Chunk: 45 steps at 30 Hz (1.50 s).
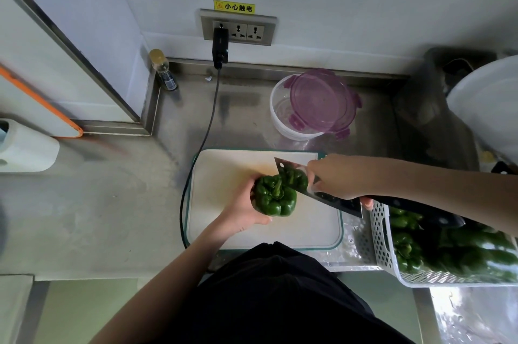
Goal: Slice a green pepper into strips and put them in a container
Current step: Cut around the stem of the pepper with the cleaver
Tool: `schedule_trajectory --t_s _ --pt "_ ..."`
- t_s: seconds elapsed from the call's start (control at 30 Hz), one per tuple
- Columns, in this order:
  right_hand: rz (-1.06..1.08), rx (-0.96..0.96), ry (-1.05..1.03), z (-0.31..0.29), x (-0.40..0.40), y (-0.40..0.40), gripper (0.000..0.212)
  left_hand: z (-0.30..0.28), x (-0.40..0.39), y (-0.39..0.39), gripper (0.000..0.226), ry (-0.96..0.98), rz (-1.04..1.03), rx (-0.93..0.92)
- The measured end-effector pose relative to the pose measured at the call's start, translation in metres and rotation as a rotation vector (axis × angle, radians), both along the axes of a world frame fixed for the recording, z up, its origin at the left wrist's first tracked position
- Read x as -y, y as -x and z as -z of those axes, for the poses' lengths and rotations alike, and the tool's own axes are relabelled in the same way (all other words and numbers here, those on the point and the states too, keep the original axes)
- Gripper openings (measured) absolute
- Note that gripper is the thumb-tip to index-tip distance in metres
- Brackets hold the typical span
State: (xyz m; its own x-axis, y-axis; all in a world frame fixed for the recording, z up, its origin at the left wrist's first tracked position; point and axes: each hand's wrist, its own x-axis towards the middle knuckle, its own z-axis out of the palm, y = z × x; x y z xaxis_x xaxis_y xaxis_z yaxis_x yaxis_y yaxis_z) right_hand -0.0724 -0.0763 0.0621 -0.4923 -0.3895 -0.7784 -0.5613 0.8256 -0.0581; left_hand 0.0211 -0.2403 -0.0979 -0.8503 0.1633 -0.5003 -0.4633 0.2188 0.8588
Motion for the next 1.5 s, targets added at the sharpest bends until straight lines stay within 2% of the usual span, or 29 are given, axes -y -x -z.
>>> schedule_trajectory --t_s 0.17,0.27,0.47,0.73,0.87,0.97,1.1,1.2,1.5 --pt "-0.045 -0.035 -0.040 0.009 -0.003 -0.002 0.022 0.004 -0.002 0.002 0.083 -0.013 -0.020 -0.006" --pt "-0.026 -0.009 -0.013 0.008 -0.003 0.002 0.021 0.007 -0.002 0.002 0.088 -0.027 -0.034 0.003" --pt "-0.041 -0.095 0.060 0.024 -0.007 -0.015 0.013 0.013 -0.003 0.003 0.087 -0.010 -0.040 -0.019" --pt "0.026 -0.033 0.045 0.039 -0.007 -0.032 0.017 0.015 -0.002 0.003 0.086 0.027 -0.052 -0.065" --pt "-0.020 -0.041 0.011 0.029 -0.007 -0.019 0.021 0.015 -0.004 0.004 0.084 0.047 -0.025 -0.087" --pt "-0.047 -0.140 0.084 0.013 0.003 -0.009 0.019 0.017 -0.008 0.002 0.086 0.030 -0.067 -0.047" --pt "0.164 -0.075 0.114 -0.002 -0.001 0.005 0.027 0.016 -0.017 0.001 0.086 0.113 -0.125 -0.078" --pt "0.232 -0.061 0.121 0.001 -0.015 0.000 0.037 0.010 -0.023 0.000 0.085 0.191 -0.176 -0.089" --pt "0.279 -0.041 0.097 -0.004 -0.011 -0.023 0.025 0.010 -0.027 -0.003 0.103 0.309 -0.122 -0.139"
